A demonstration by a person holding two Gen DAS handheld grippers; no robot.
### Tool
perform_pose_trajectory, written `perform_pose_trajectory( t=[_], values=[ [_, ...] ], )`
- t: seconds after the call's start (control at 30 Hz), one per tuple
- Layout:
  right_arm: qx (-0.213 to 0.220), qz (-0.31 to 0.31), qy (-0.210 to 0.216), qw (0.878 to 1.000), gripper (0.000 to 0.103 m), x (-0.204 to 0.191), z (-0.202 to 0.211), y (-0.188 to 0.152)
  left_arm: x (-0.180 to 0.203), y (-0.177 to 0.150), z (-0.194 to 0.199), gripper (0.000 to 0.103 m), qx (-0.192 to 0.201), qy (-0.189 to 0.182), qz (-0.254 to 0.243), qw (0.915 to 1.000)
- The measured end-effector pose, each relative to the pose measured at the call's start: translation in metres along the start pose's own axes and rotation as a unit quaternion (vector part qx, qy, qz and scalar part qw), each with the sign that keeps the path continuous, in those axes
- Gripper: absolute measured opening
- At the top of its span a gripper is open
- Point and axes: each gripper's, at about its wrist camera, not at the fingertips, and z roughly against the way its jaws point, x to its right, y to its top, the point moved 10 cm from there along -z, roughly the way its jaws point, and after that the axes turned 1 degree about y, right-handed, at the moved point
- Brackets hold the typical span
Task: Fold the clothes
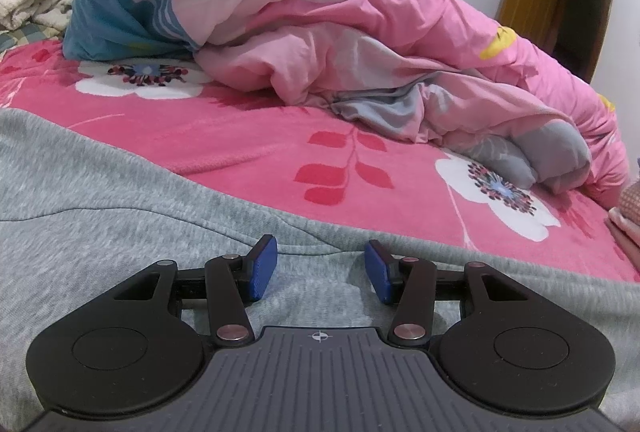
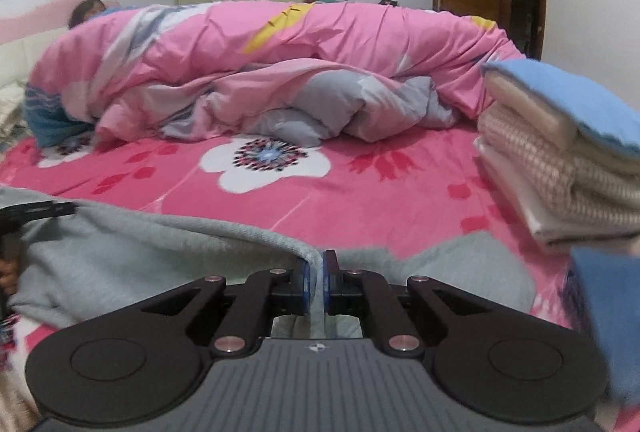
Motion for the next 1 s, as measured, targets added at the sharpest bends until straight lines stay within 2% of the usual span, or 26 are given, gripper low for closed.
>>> perform_pose_trajectory(
  t=[0.23,0.43,0.67,0.77,0.83,0.87,0.9,1.0],
  values=[
    [-0.038,-0.004,-0.022,0.999,0.005,0.017,-0.060,0.013,0.000,0.002,0.000,0.048,-0.001,0.002,-0.001,1.0000],
    [-0.082,-0.011,-0.032,0.996,0.005,0.027,-0.101,-0.009,0.002,0.002,-0.001,0.048,-0.003,0.008,-0.010,0.9999],
    [-0.118,-0.026,-0.031,0.992,0.006,0.032,-0.130,-0.029,0.003,0.001,-0.003,0.049,-0.005,0.012,-0.015,0.9998],
    [-0.121,-0.050,-0.028,0.991,0.012,0.037,-0.135,-0.031,0.003,0.001,-0.003,0.049,-0.005,0.011,-0.014,0.9998],
    [-0.115,-0.086,-0.009,0.990,0.023,0.043,-0.128,-0.026,0.003,0.000,-0.003,0.049,-0.004,0.011,-0.013,0.9999],
    [-0.108,-0.112,0.002,0.988,0.028,0.048,-0.118,-0.024,0.003,0.000,-0.003,0.049,-0.004,0.010,-0.012,0.9999],
    [-0.101,-0.137,0.013,0.985,0.037,0.052,-0.108,-0.022,0.002,0.000,-0.003,0.049,-0.004,0.009,-0.011,0.9999],
    [-0.059,-0.216,0.042,0.974,0.052,0.065,-0.060,-0.015,0.001,0.000,-0.002,0.049,-0.001,0.006,-0.007,1.0000]
  ],
)
